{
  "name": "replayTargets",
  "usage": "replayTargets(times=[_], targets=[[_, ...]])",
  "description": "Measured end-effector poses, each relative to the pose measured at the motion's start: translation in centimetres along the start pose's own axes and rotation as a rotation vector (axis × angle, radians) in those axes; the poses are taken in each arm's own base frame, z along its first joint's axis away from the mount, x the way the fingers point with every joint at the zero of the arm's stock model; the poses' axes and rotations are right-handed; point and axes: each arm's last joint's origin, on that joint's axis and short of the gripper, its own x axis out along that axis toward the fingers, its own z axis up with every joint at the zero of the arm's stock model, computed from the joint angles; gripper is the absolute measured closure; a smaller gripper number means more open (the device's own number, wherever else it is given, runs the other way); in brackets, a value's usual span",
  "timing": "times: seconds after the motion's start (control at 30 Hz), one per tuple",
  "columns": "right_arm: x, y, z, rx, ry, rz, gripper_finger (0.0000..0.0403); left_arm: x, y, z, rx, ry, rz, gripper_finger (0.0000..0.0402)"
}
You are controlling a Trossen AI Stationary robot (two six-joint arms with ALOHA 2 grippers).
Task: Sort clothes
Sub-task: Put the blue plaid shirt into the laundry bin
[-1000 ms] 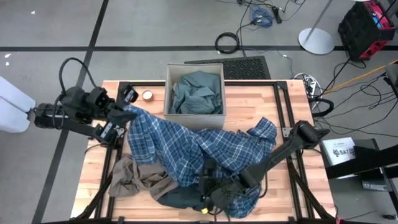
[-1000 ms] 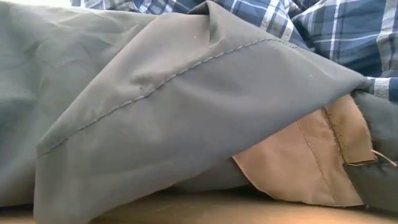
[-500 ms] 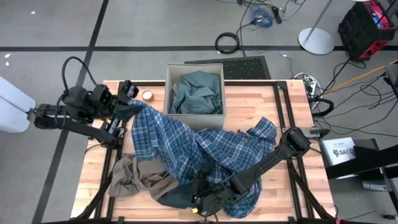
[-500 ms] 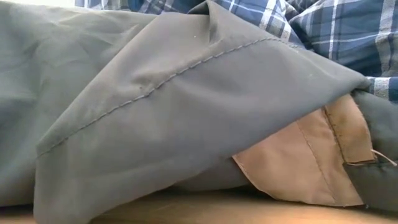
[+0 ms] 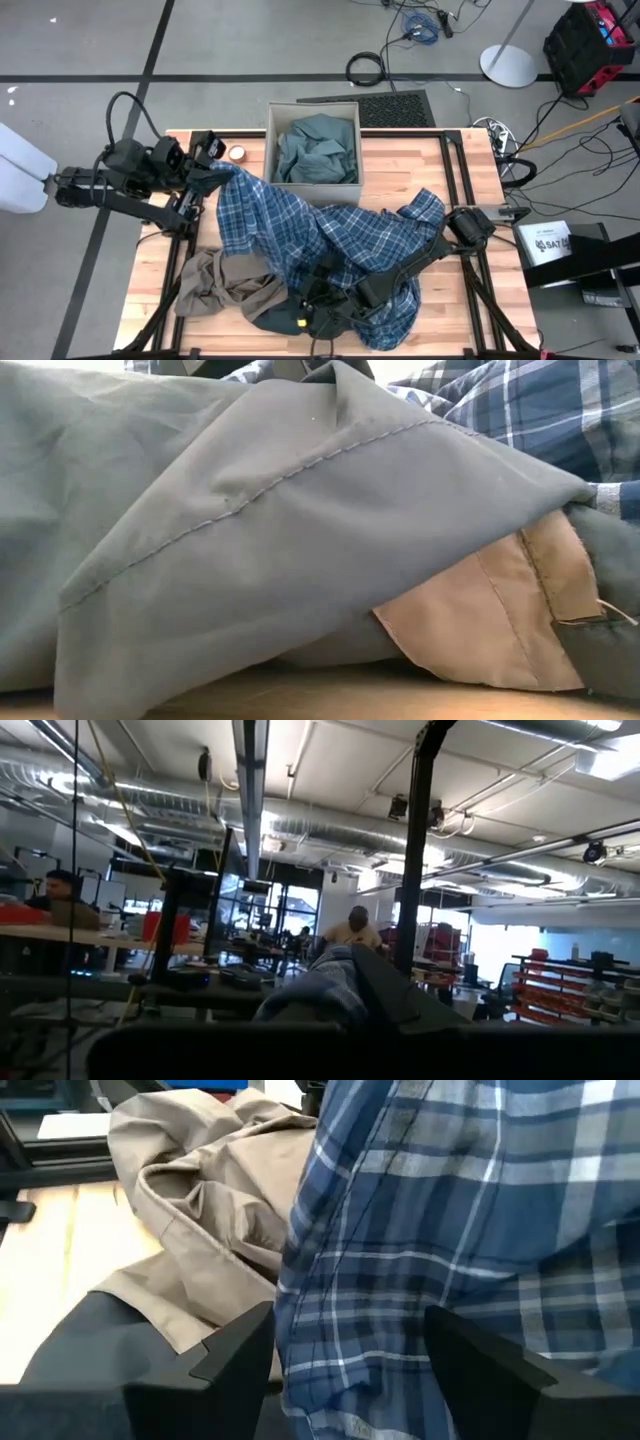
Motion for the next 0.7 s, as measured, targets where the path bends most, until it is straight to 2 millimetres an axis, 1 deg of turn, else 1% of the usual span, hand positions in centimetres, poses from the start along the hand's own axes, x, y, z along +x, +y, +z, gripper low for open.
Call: replayTargets(times=[0.1, 0.17, 0.2, 0.27, 0.37, 0.4, 0.43, 0.53, 0.63, 0.7], targets=[[0.1, -0.2, -0.1, 0.018, 0.008, -0.015, 0.0168, 0.0, 0.0, 0.0, 0.0, 0.004, 0.001, 0.0397], [0.3, -0.5, -0.3, 0.016, 0.02, -0.045, 0.0189, 0.0, 0.0, -0.1, 0.0, 0.007, 0.002, 0.0397], [0.4, -0.7, -0.4, 0.013, 0.027, -0.061, 0.0206, 0.0, 0.0, -0.1, -0.001, 0.008, 0.001, 0.0397], [0.6, -1.1, -0.4, 0.018, 0.041, -0.074, 0.0257, 0.0, 0.0, -0.1, -0.001, 0.01, 0.001, 0.0397], [0.9, -1.4, -0.6, 0.008, 0.073, -0.069, 0.0361, 0.0, 0.0, -0.2, -0.002, 0.023, 0.004, 0.0397], [0.8, -1.4, -0.5, -0.003, 0.077, -0.061, 0.0381, 0.0, 0.0, -0.3, -0.002, 0.031, 0.004, 0.0397], [0.8, -1.3, -0.4, -0.005, 0.077, -0.05, 0.0388, 0.0, 0.1, -0.4, -0.003, 0.042, 0.007, 0.0397], [-0.4, -1.6, 1.3, 0.01, 0.091, 0.021, 0.0397, -0.1, 0.1, -0.8, -0.006, 0.088, 0.013, 0.0397], [-3.0, -1.8, 4.4, -0.004, 0.138, 0.154, 0.04, -0.2, 0.2, -1.6, -0.012, 0.167, 0.014, 0.0397], [-5.2, -2.3, 6.3, -0.016, 0.205, 0.239, 0.0401, -0.3, 0.2, -2.3, -0.022, 0.247, -0.008, 0.0397]])
